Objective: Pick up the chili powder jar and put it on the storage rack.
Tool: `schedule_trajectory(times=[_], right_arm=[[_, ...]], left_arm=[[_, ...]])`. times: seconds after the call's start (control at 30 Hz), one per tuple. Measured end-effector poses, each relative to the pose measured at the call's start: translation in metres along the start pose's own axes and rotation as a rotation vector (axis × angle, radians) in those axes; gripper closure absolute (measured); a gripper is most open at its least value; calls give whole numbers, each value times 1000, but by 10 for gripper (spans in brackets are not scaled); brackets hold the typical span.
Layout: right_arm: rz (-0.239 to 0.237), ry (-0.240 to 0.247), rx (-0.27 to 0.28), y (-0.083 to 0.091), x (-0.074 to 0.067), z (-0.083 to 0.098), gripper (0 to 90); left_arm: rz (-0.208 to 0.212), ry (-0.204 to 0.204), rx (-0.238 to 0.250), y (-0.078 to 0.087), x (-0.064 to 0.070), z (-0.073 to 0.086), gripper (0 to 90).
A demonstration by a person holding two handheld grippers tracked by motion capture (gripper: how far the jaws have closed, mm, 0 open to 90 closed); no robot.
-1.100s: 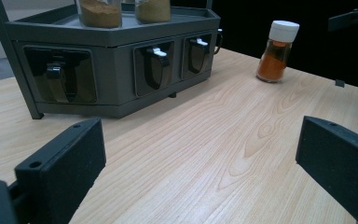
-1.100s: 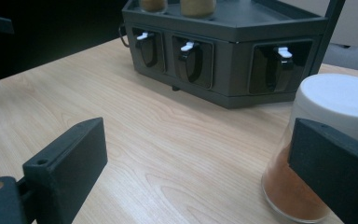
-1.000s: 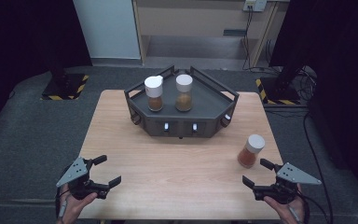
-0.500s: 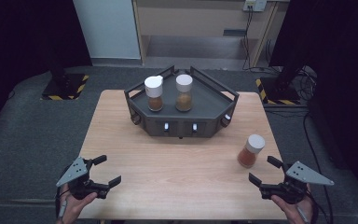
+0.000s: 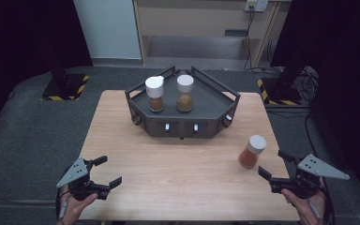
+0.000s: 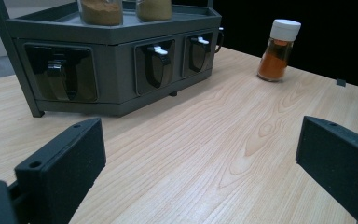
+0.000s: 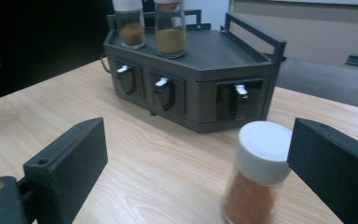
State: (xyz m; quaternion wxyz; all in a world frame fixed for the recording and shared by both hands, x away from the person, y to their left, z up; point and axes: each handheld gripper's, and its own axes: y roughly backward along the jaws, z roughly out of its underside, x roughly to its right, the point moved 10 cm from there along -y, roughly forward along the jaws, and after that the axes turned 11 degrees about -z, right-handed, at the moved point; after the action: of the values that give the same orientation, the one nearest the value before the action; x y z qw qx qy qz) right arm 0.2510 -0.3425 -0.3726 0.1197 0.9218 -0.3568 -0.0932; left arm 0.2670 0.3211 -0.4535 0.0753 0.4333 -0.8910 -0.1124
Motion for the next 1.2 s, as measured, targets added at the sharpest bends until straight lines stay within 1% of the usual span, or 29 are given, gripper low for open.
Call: schedule_trajectory(times=[0.23, 0.4, 0.57, 0.83, 1.2], right_arm=[[22, -18, -10, 3, 7, -7, 52], [41, -16, -14, 5, 11, -11, 52], [53, -20, -26, 3, 19, -13, 51], [63, -29, -46, -7, 29, -13, 51], [78, -63, -80, -24, 46, -6, 52]], left_arm=[[0, 0, -1, 0, 0, 0, 6], [-2, -1, -1, 0, 0, 0, 6], [-3, -1, -2, 0, 0, 0, 6], [-5, 1, -2, 0, 0, 0, 6], [-16, 0, -2, 1, 0, 0, 5]])
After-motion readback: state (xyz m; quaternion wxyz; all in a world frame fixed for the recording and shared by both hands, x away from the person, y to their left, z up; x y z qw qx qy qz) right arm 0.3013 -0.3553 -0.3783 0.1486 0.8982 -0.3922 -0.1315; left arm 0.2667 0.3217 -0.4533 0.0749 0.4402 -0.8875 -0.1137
